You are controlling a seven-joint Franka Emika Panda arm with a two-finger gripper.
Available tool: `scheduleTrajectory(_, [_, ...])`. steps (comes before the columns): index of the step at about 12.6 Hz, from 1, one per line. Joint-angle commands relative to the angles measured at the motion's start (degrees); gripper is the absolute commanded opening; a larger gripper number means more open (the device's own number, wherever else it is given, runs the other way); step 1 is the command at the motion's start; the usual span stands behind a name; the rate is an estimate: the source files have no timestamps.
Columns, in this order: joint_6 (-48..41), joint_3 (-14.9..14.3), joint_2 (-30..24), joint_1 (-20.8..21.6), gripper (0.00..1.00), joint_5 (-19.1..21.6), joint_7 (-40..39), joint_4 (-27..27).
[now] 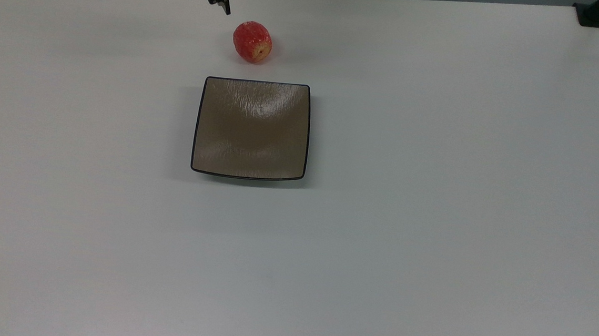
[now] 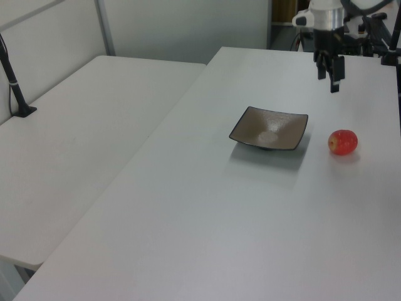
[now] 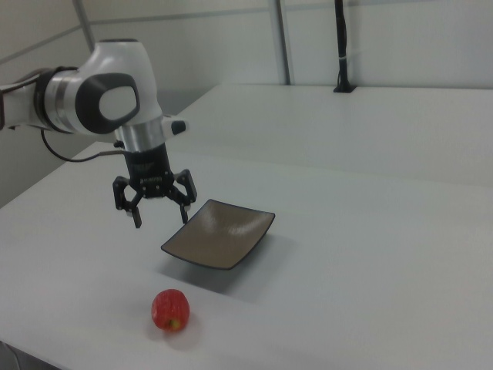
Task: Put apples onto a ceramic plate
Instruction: 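Move the open gripper over the red apple and lower toward it, then close the gripper around the red apple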
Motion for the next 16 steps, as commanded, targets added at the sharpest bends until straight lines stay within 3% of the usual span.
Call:
scheduleTrajectory(1, [5.8,0.1,-2.0,0.4,1.00,-1.6,-1.5,-7.7])
scheduleTrajectory(5, [15.4,0.1,-8.2,0.7,1.00,-2.2,2.2,-22.2])
scheduleTrajectory(9, [19.9,0.0,-7.0,0.6,1.00,-4.3,2.2,-25.4])
scheduleTrajectory(13, [22.1,0.0,-2.6,0.7,1.00,-6.5,2.2,-25.4])
scheduleTrajectory(16, [22.8,0.0,2.3,2.4,1.00,-10.8,3.6,-24.8])
